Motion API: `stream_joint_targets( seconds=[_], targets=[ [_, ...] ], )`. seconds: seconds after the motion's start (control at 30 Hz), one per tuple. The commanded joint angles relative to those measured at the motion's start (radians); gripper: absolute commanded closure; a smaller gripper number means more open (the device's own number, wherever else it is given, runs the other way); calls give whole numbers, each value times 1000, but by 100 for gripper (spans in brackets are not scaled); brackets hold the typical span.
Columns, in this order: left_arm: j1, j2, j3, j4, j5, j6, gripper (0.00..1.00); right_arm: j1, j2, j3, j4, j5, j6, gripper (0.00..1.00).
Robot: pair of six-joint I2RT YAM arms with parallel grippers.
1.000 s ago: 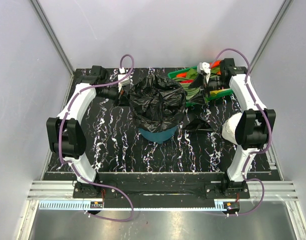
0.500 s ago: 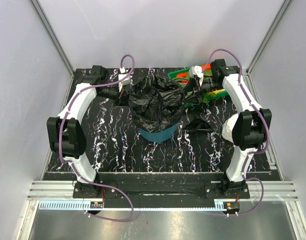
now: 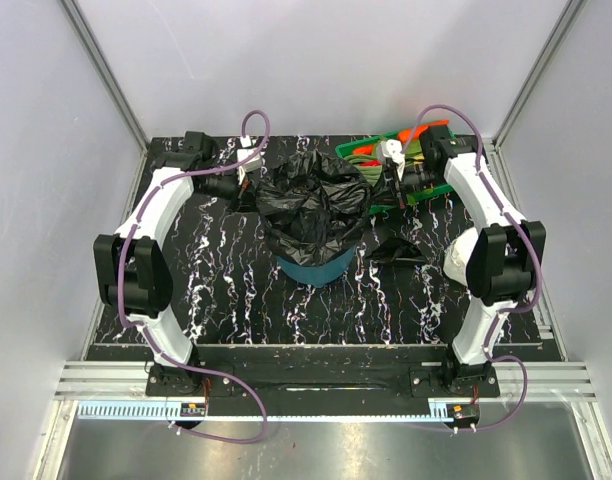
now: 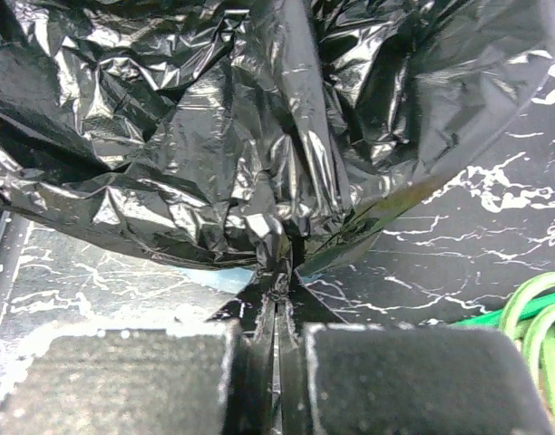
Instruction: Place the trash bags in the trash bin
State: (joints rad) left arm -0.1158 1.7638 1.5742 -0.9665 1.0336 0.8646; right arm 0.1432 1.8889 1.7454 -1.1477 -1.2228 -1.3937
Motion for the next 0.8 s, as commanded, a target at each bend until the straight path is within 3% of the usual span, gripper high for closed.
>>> stream_joint_targets(
  seconds=[0.0,0.77],
  targets=[
    [-10,-69,-68,86,3,-4,100,19,-92,-66,37,15,42,100],
    [-8,-102,-220,209,-154,4,100,33,-116,-276,454,325,389,100]
  ],
)
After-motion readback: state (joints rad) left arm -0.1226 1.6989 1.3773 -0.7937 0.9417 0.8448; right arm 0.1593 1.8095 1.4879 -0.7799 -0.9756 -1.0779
